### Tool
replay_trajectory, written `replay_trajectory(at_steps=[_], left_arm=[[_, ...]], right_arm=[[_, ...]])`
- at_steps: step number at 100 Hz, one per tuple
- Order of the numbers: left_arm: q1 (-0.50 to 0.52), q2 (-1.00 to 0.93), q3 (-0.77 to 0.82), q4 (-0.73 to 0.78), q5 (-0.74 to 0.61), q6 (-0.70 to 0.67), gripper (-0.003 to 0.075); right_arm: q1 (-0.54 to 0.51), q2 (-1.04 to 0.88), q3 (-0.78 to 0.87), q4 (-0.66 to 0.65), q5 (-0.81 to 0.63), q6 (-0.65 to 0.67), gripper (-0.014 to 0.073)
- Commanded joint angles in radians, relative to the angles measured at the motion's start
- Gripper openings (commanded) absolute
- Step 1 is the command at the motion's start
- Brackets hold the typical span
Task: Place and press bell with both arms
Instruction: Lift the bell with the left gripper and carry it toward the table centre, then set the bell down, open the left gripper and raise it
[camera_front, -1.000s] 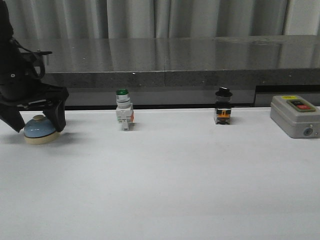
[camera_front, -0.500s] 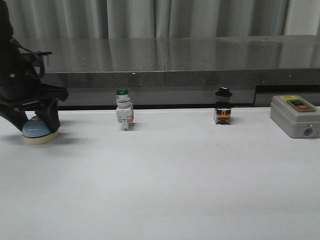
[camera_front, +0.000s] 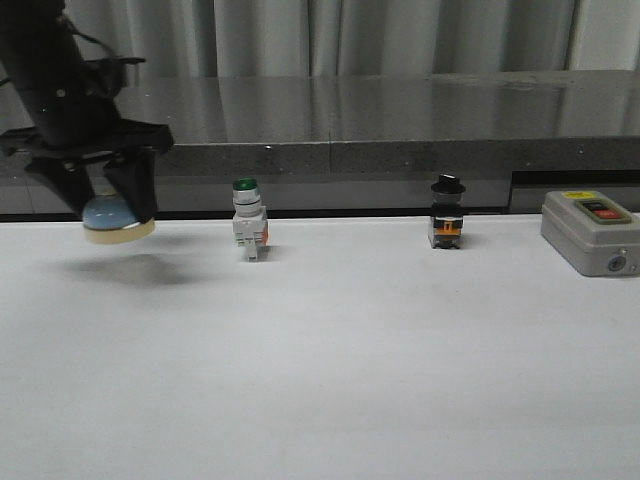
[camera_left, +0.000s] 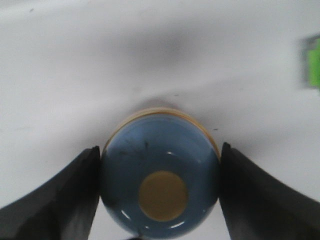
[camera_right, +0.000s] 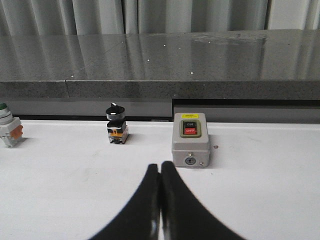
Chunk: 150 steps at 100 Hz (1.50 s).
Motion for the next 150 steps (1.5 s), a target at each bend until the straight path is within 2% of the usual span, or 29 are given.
replay_trajectory(at_steps=[1,35,61,82,126,132,139,150], left_arm=[[-0.053,-0.086,-0.071,-0.013,0.016,-0.001,0.0219],[-0.288,-0.097,-0.146,-0.013,0.052,0.006,0.0219],[-0.413,-0.071,-0.146,-0.013,-0.051,0.016,0.0219],[-0.46,-0.008,-0.146,-0.013,-0.098,0.016,0.0219],[-0.465,0.107,-0.146,-0.032,-0.089,0.016,0.0224],[-0.465,0.107,-0.146,-0.032,-0.087,0.016,0.024],[-0.465,0.107,-0.146,-0.032,-0.086,0.016,0.0295],[-0.465,0.107,-0.146,-0.032,-0.08,0.016,0.0462]], right_arm=[[0.001,-0.02,-0.013,-0.009,-0.087,-0.003,-0.006],[0.001,-0.02,-0.013,-0.009,-0.087,-0.003,-0.006],[0.001,-0.02,-0.013,-0.009,-0.087,-0.003,-0.006],[0.001,-0.02,-0.013,-0.009,-0.087,-0.003,-0.006],[0.001,-0.02,-0.013,-0.009,-0.087,-0.003,-0.006],[0.001,-0.02,-0.013,-0.009,-0.087,-0.003,-0.006],[0.001,-0.02,-0.013,-0.009,-0.087,-0.003,-0.006],[0.001,-0.02,-0.013,-0.009,-0.087,-0.003,-0.006]])
